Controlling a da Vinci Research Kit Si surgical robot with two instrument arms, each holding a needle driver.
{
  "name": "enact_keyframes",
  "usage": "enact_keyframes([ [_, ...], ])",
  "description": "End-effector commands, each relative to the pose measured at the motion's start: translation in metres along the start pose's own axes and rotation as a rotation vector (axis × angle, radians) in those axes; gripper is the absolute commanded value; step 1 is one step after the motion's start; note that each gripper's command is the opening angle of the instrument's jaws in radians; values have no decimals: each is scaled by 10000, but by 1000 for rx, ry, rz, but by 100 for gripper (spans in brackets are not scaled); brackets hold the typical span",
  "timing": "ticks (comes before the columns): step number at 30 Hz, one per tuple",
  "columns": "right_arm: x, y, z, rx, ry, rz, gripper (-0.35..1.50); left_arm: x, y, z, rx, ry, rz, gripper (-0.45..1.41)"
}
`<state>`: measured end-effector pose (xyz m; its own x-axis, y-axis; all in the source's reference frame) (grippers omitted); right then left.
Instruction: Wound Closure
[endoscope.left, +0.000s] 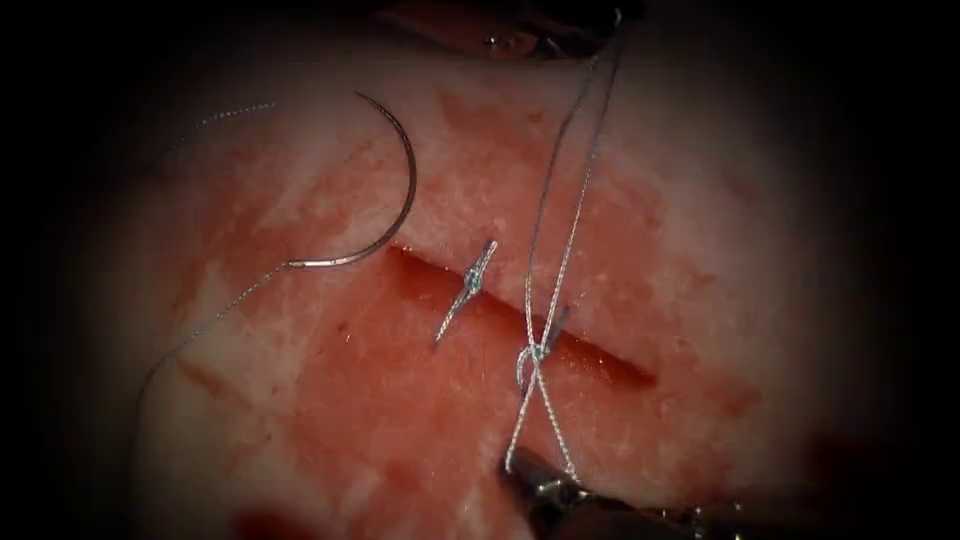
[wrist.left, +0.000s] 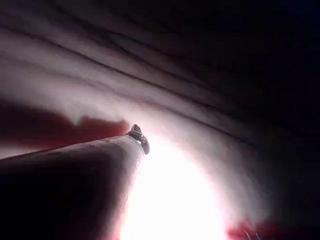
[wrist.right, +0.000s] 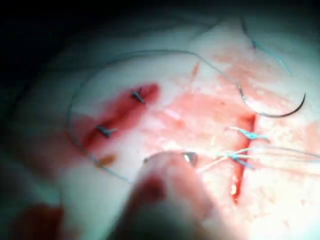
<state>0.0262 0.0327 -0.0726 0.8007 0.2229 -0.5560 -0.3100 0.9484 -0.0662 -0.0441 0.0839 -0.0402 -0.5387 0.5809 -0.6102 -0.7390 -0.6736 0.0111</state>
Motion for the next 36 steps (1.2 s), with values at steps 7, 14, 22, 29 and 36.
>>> enact_keyframes([
  [7,-1,-11,5,5,0,-4,-35,10,4,14,17,4,4,-35],
  [14,7,19,-2,-63,58,68,-27,5,1,-3,2,12,11,-35],
  [22,8,53,-40,-139,161,229,143,9,-26,-83,-39,-15,23,-35],
  [29,31,65,-84,-138,180,267,145,51,-65,-146,-24,8,13,-35],
  [36,43,108,-80,-165,232,318,133,72,-52,-191,-24,-4,42,-35],
])
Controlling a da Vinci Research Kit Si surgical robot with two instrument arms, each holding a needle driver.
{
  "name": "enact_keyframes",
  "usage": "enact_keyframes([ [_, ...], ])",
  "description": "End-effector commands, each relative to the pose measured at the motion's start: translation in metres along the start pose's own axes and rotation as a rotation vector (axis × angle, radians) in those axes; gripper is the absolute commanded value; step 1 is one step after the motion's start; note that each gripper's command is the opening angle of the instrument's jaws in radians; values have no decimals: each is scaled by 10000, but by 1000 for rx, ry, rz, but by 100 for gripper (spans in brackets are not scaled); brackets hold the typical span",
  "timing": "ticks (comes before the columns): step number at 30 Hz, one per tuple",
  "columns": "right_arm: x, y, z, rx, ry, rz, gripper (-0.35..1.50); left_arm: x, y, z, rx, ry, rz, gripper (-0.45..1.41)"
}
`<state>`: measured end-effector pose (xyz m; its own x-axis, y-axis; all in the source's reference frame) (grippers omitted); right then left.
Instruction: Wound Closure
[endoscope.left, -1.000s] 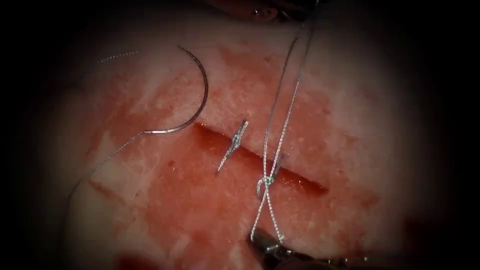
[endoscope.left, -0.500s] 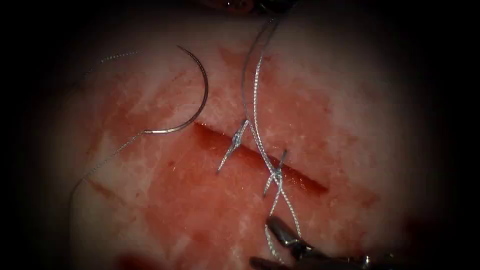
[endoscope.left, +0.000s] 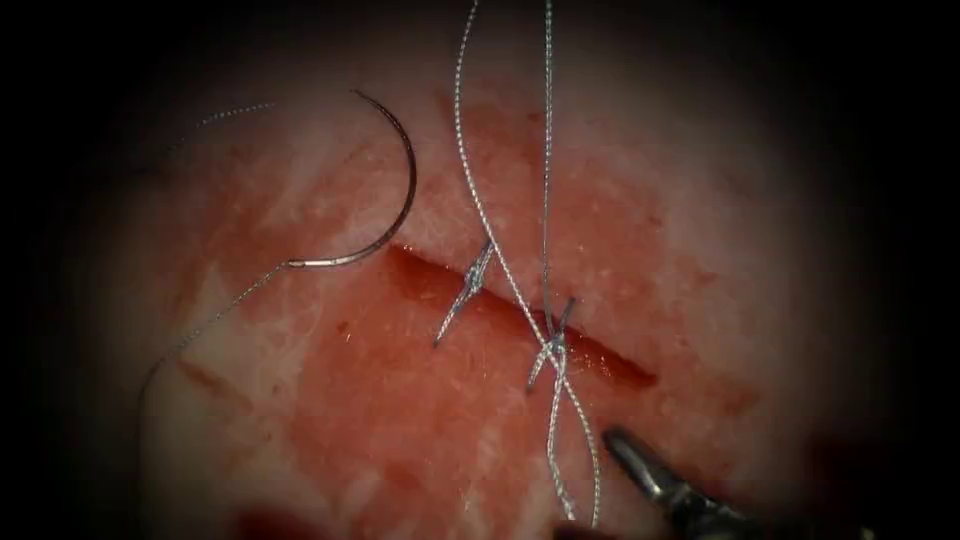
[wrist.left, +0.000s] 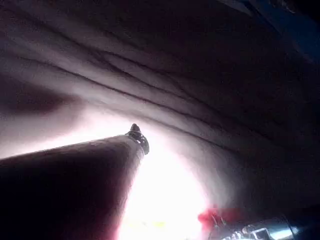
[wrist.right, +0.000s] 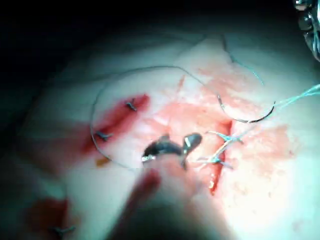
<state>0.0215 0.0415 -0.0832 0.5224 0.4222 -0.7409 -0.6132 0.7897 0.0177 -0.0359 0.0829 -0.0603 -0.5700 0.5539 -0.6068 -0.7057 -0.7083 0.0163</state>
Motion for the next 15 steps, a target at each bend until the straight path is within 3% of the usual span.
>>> enact_keyframes([
  [1,-1,7,22,-22,11,15,133,3,9,-5,1,-5,13,-35],
  [10,-4,44,82,-133,26,126,133,3,19,-42,-7,-13,29,-35],
  [15,-2,38,102,-144,27,150,131,-2,20,-56,-13,-13,38,-35],
])
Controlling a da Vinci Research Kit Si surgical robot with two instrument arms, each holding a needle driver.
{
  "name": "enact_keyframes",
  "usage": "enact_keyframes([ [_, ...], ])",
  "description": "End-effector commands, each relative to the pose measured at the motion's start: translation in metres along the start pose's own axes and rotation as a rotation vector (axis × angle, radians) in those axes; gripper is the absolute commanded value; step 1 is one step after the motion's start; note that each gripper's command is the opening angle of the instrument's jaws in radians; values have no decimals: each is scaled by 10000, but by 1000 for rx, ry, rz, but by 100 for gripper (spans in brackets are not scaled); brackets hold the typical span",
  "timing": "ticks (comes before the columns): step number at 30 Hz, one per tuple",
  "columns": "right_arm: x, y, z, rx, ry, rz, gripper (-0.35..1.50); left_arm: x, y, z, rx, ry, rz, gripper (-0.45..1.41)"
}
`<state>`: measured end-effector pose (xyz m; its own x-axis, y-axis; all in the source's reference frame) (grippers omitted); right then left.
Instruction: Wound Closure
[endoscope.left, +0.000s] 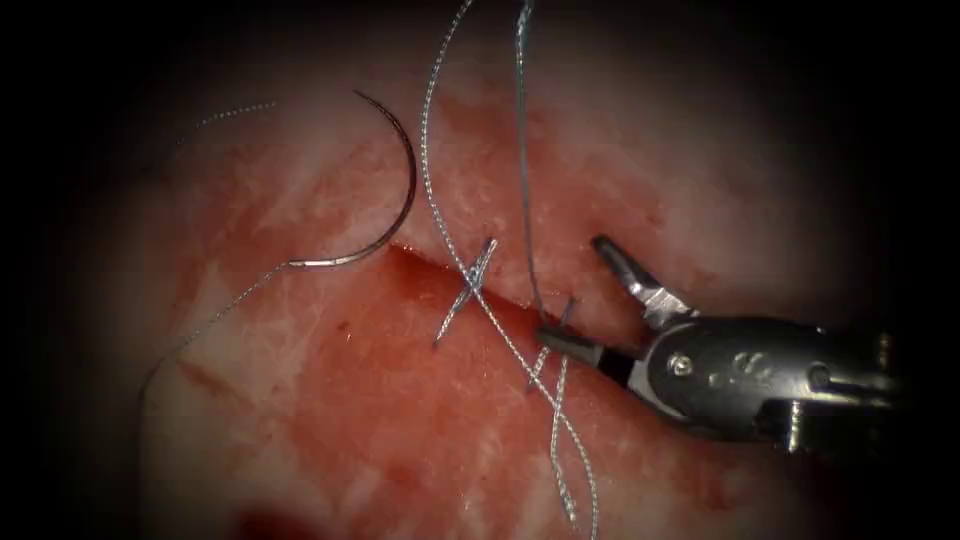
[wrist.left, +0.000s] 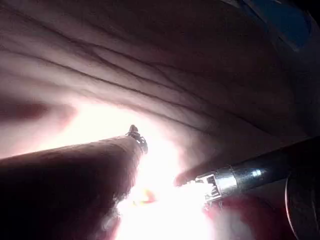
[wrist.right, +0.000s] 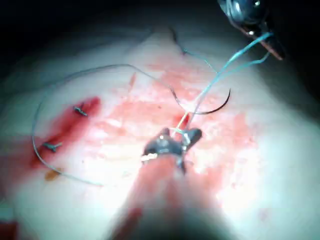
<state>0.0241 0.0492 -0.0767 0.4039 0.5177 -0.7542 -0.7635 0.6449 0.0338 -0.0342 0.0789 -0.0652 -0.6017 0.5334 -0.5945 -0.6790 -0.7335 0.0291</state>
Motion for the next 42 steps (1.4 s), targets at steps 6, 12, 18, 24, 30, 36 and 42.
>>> enact_keyframes([
  [6,-2,-6,22,-32,-8,2,128,-1,5,-18,-8,-2,3,-35],
  [12,-9,-19,39,-52,-4,-3,128,2,12,-33,-5,-5,4,-35],
  [18,-32,-19,60,-60,-14,8,130,5,16,-44,1,-5,4,-35],
  [24,-37,-27,65,-50,-17,20,130,10,20,-49,12,-3,3,-35],
  [30,-37,-36,69,-42,-16,24,133,17,23,-59,13,6,0,-35],
  [36,-38,-37,68,-42,-16,30,136,20,26,-65,16,12,8,-35],
  [42,-43,-37,72,-40,-11,26,133,20,32,-69,12,17,9,-35],
])
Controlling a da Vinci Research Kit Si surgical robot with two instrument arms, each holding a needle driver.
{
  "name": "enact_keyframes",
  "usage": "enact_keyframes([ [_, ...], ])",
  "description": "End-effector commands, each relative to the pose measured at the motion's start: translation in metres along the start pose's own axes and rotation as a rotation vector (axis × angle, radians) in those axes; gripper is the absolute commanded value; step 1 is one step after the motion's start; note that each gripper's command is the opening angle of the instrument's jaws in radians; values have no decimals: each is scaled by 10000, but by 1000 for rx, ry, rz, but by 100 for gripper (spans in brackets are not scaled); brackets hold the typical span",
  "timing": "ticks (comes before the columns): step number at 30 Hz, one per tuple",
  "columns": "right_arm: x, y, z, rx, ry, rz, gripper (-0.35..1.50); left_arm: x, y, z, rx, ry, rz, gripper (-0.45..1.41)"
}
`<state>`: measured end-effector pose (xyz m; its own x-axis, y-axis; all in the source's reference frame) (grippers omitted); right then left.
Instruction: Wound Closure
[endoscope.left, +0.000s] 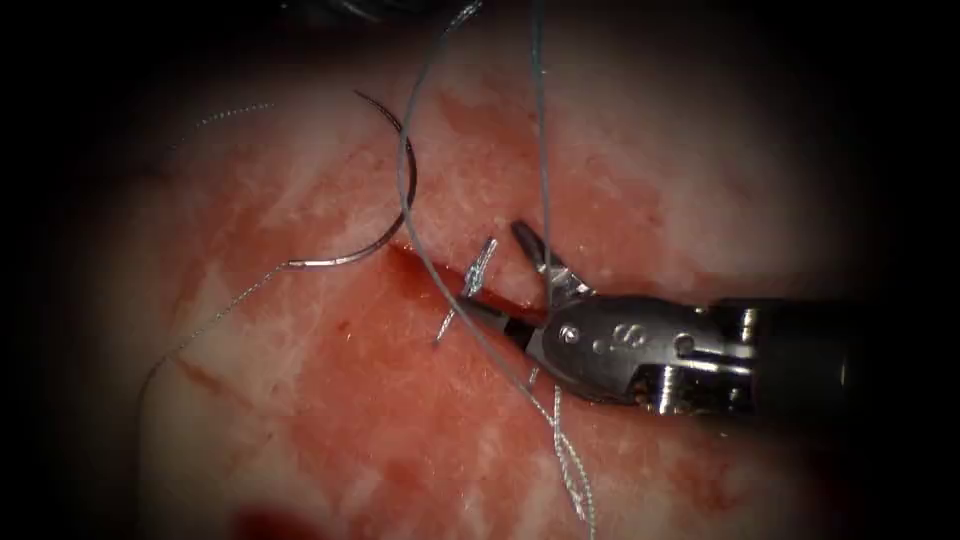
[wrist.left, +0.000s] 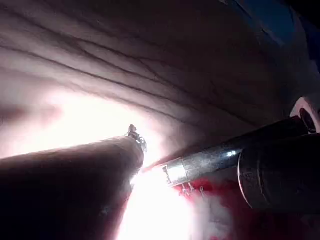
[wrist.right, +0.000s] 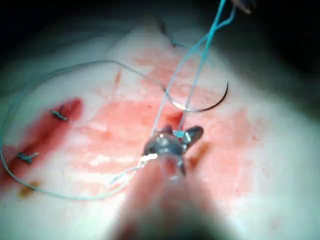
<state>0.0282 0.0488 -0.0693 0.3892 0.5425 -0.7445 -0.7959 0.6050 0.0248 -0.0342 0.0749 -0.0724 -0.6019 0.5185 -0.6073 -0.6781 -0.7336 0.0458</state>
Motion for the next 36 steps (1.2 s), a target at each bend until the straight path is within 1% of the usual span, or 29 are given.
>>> enact_keyframes([
  [1,-2,-7,5,5,2,-1,131,-1,6,6,0,1,-1,-35],
  [7,3,-5,5,6,-4,2,130,-3,10,4,-1,4,1,-35],
  [12,4,-6,5,9,-3,2,121,-3,12,1,-1,4,2,-35],
  [13,4,-6,5,12,-2,2,116,-4,12,1,-2,4,2,-35],
  [14,3,-6,4,18,1,2,96,-4,12,0,-2,4,3,-35],
  [16,1,-7,4,27,6,0,25,-4,12,-1,-3,4,3,-35],
  [17,0,-8,4,26,10,-1,-35,-4,13,-2,-5,6,3,-35],
  [21,-4,-7,6,52,29,-4,-35,-4,14,-5,-4,9,3,-35],
  [22,-7,-4,7,78,12,-5,-35,-5,15,-9,-5,12,3,-35],
  [26,-10,0,2,93,7,-32,-35,-8,10,-17,-7,23,4,-35],
  [27,-10,3,0,93,15,-31,-35,-10,7,-19,-9,24,5,-35],
  [29,-9,10,-7,80,72,-23,-35,-16,1,-22,5,16,12,-35],
  [30,-7,15,-10,80,85,-20,12,-20,-3,-25,12,13,19,-35],
  [31,-6,21,-14,83,101,-16,46,-26,-9,-28,18,9,22,-35],
  [32,-4,27,-20,77,111,-12,71,-32,-14,-31,23,7,24,-35],
  [33,-2,36,-28,67,113,-8,91,-38,-19,-34,28,6,27,-35],
  [34,-1,44,-34,63,117,-4,96,-45,-24,-38,34,-1,31,-35],
  [36,0,61,-49,59,121,1,96,-63,-37,-49,45,-10,41,-35],
])
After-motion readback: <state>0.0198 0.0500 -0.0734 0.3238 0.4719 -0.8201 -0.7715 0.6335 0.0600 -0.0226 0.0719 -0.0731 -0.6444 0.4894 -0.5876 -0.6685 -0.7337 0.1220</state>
